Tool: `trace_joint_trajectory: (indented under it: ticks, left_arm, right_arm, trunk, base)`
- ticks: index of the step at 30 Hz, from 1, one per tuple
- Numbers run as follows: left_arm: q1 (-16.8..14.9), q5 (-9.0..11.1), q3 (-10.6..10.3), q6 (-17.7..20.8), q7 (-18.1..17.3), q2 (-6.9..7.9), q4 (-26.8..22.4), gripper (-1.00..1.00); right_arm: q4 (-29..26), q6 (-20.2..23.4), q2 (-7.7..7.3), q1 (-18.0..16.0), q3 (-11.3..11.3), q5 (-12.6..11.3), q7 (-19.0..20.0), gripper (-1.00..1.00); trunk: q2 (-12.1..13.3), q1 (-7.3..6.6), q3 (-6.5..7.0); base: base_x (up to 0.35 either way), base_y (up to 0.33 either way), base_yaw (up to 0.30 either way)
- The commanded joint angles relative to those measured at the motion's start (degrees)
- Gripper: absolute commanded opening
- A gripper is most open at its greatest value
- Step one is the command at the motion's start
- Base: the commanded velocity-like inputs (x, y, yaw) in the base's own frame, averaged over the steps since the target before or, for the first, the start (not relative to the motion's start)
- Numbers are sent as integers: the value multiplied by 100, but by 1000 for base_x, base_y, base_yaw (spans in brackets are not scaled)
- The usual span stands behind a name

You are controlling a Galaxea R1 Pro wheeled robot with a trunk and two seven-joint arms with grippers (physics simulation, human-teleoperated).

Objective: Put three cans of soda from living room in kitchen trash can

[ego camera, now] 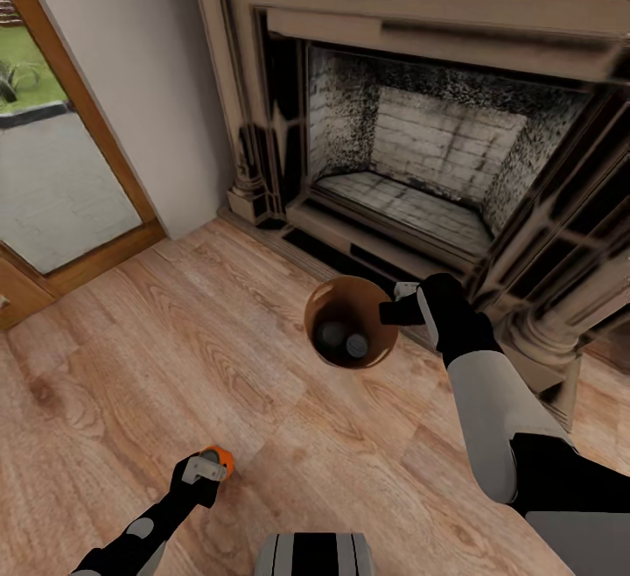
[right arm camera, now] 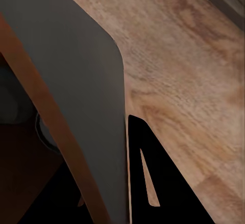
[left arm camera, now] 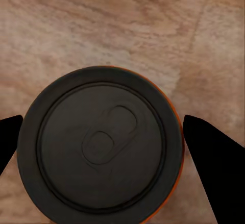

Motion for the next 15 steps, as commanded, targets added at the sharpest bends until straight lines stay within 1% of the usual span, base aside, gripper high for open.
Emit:
trace_joint_trajectory:
  ticks: [1,8,12,13,15]
  left_arm:
    - [0,-3,-2,0,-1,0,1,-100]
    - [0,7,0,4,-5,0,1,-100]
    - [0,63,21,12,-81,30,-47,-100]
    - [0,74,22,17,-178,43,-59,-100]
    - [-6,158,63,86,-623,76,-95,-100]
  right_arm:
    - [0,18,3,-1,-4,-153,20,-100]
    - [9,18,0,6,-3,-159,20,-100]
    - [16,18,-3,15,5,-156,20,-100]
    - [17,18,-7,16,5,-155,20,-100]
    - [17,18,-19,26,-6,-154,20,-100]
  trunk:
    - [1,-3,23]
    - [11,-21,178]
    - [16,-31,267]
    - [18,-33,289]
    - [20,-39,333]
  base:
    - [0,0,0]
    - [0,0,0]
    - [0,0,0]
    - [0,0,0]
    - [0,0,0]
